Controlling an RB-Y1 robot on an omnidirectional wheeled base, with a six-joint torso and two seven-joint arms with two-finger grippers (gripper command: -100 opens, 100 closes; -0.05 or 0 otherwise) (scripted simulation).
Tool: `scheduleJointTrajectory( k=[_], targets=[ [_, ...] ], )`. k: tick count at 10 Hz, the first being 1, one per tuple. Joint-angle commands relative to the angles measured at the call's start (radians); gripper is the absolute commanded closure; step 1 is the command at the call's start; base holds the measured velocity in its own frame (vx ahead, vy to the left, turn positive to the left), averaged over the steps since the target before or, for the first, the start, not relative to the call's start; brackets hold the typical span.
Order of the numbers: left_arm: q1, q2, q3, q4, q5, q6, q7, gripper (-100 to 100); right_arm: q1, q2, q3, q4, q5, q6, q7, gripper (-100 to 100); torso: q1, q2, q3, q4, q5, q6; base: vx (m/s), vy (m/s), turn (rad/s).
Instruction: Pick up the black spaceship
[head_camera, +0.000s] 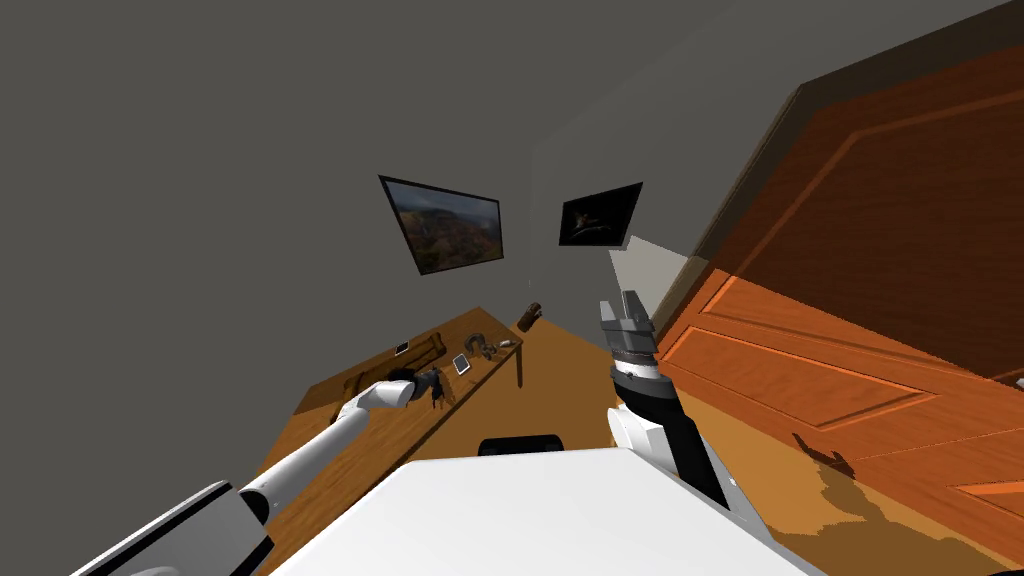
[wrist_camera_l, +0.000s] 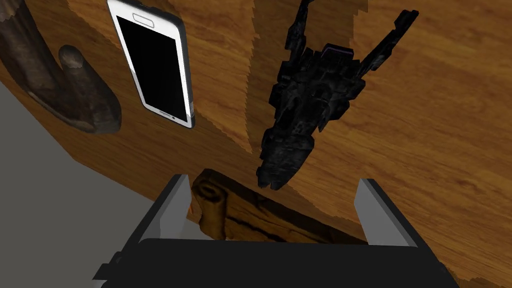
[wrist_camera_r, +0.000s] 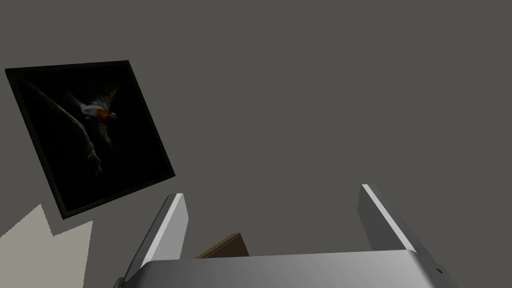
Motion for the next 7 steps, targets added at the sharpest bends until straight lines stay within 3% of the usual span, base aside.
scheduleJointTrajectory(
  k=[1,2,5,7],
  targets=[
    [-0.004,0.015,-0.022,0.041,0.002,0.026,-0.012,-100,0.000,0.000,0.000,0.000,0.000,0.000,0.000,0,0.000,0.000,0.000,0.000,0.000,0.000,0.059,0.050,-0.312],
    [-0.004,0.015,-0.022,0.041,0.002,0.026,-0.012,-100,0.000,0.000,0.000,0.000,0.000,0.000,0.000,0,0.000,-0.001,0.000,0.000,0.000,0.000,0.050,0.048,-0.099],
    [-0.004,0.036,-0.074,0.131,0.019,0.067,-0.050,-100,0.000,0.000,0.000,0.000,0.000,0.000,0.000,0,-0.001,-0.002,-0.001,0.000,0.000,0.000,0.068,0.049,-0.283],
    [-0.002,0.035,-0.084,0.145,0.022,0.074,-0.056,-100,0.000,0.000,0.000,0.000,0.000,0.000,0.000,0,0.001,-0.003,-0.002,-0.001,0.000,-0.001,0.055,0.054,-0.099]
  ],
)
